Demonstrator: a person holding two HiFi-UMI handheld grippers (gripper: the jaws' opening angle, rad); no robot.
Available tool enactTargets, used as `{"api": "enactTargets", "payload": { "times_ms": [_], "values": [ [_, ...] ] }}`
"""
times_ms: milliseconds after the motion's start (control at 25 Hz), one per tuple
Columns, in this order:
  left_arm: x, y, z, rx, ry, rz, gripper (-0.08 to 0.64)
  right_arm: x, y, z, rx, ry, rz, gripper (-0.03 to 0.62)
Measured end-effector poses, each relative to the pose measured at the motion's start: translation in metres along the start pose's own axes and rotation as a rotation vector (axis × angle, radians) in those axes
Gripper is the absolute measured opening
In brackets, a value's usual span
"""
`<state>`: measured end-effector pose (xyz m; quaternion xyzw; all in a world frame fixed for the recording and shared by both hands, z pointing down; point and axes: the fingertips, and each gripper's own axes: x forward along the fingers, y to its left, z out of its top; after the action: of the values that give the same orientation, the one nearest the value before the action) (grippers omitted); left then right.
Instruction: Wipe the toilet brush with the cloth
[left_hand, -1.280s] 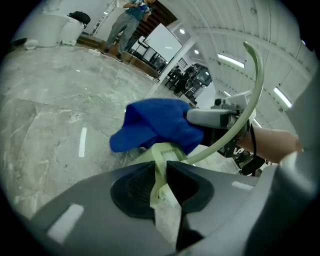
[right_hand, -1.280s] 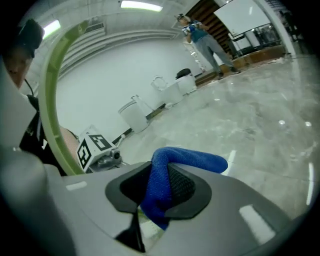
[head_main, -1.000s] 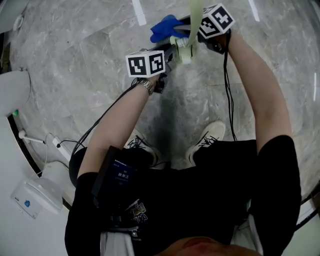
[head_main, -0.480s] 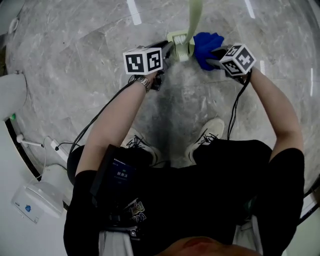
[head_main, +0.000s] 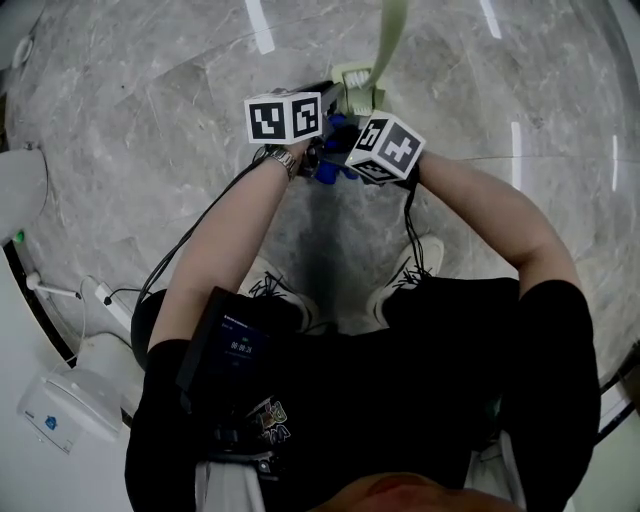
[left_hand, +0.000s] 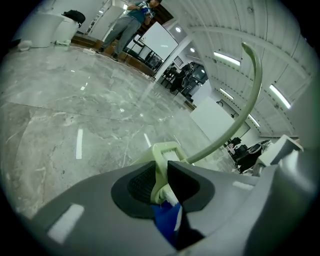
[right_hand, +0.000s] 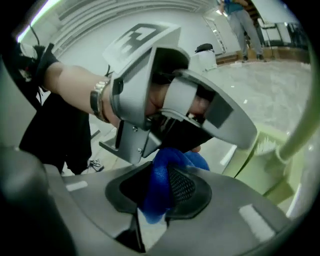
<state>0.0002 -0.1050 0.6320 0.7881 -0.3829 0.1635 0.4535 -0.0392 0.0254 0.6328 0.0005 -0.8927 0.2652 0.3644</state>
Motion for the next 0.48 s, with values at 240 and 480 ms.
{"api": "enactTargets", "payload": {
  "times_ms": [240,480],
  "values": [
    [0.001,-0.001,0.000,-0.004,0.009,-0.025,0.089,-0.016,-0.014,-0.028,0.048,0.037,-0.063,0.095],
    [0.001,0.000,0.000,0.003,0.010,-0.039,0.092,-0.093,-0.080,-0.096,0.196,0.073,-0.251,0.095]
  ]
}}
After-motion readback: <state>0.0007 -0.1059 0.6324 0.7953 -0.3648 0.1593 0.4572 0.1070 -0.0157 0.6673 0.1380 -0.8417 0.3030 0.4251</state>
